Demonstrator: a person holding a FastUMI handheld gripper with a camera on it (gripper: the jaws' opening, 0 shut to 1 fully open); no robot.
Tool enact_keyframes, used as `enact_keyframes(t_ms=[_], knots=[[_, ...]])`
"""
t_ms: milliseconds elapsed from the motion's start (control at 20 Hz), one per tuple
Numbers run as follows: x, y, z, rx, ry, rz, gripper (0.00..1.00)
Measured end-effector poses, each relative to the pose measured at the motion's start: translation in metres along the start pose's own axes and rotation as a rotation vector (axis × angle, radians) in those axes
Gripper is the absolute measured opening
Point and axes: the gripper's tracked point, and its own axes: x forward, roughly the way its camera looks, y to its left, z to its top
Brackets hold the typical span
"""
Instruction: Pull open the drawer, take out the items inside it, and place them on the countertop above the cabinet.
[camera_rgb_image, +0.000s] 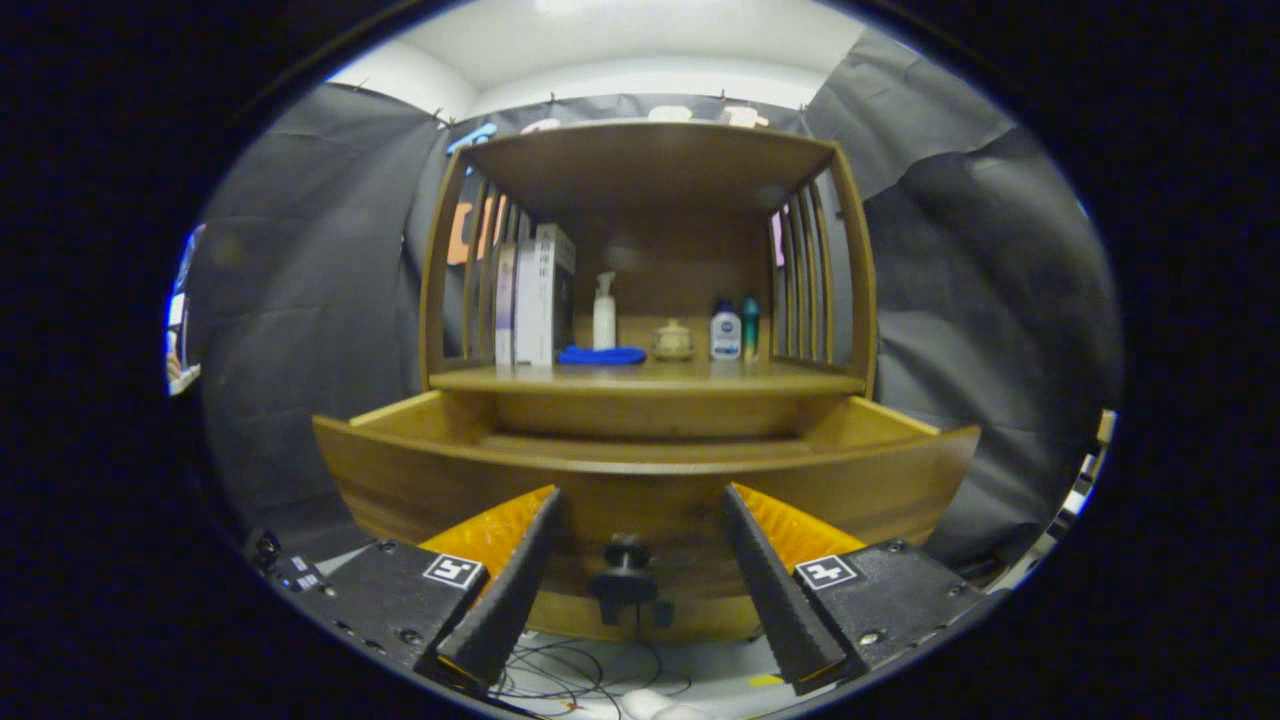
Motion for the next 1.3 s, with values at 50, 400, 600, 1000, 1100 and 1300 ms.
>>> enact_keyframes(t_ms=[50,400,600,1000,1100,1300], knots=[[0.0,-0.003,0.024,0.014,-0.014,0.011,0.99],[0.052,-0.028,0.153,0.033,-0.023,0.014,0.98],[0.103,-0.019,0.143,0.015,0.226,0.019,0.98],[0.132,0.013,0.011,-0.049,0.882,0.066,0.99],[0.131,0.015,-0.017,-0.049,0.993,0.065,0.92],[0.126,0.004,-0.051,-0.07,1.104,0.009,0.85]])
